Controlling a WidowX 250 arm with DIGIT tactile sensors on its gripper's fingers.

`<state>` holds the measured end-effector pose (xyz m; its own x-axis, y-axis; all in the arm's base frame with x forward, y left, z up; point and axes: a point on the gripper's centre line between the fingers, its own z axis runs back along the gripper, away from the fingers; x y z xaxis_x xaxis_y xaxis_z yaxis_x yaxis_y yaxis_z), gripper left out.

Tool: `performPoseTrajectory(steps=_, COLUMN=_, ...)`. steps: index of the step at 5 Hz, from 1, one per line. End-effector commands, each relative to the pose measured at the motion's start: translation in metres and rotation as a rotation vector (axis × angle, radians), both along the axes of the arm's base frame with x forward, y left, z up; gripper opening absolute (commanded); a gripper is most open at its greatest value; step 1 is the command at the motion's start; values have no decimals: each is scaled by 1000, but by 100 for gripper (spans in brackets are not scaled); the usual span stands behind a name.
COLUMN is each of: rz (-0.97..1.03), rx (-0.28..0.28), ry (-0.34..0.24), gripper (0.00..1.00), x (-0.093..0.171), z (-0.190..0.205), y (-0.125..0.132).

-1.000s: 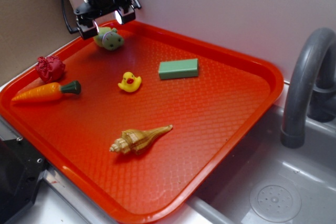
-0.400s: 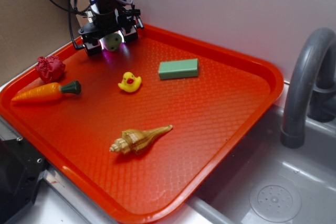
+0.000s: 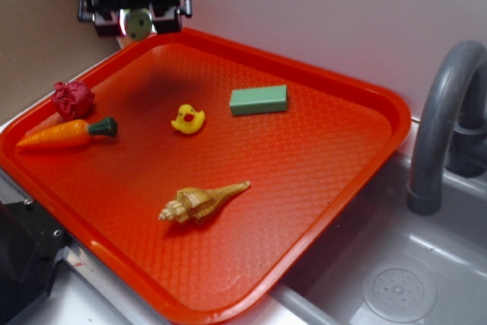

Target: Grab the green animal.

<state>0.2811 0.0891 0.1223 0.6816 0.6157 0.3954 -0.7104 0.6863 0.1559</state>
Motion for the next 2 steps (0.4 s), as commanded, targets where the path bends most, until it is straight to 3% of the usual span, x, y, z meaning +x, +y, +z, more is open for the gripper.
performPoseTrajectory(steps=1, rz=-476, rx=-91, ry=264, gripper=0, x=-7, z=69, y=-26)
performPoseTrajectory(steps=2, rz=-728, rx=-102, ry=302, gripper=0, x=-22, z=80, y=-36)
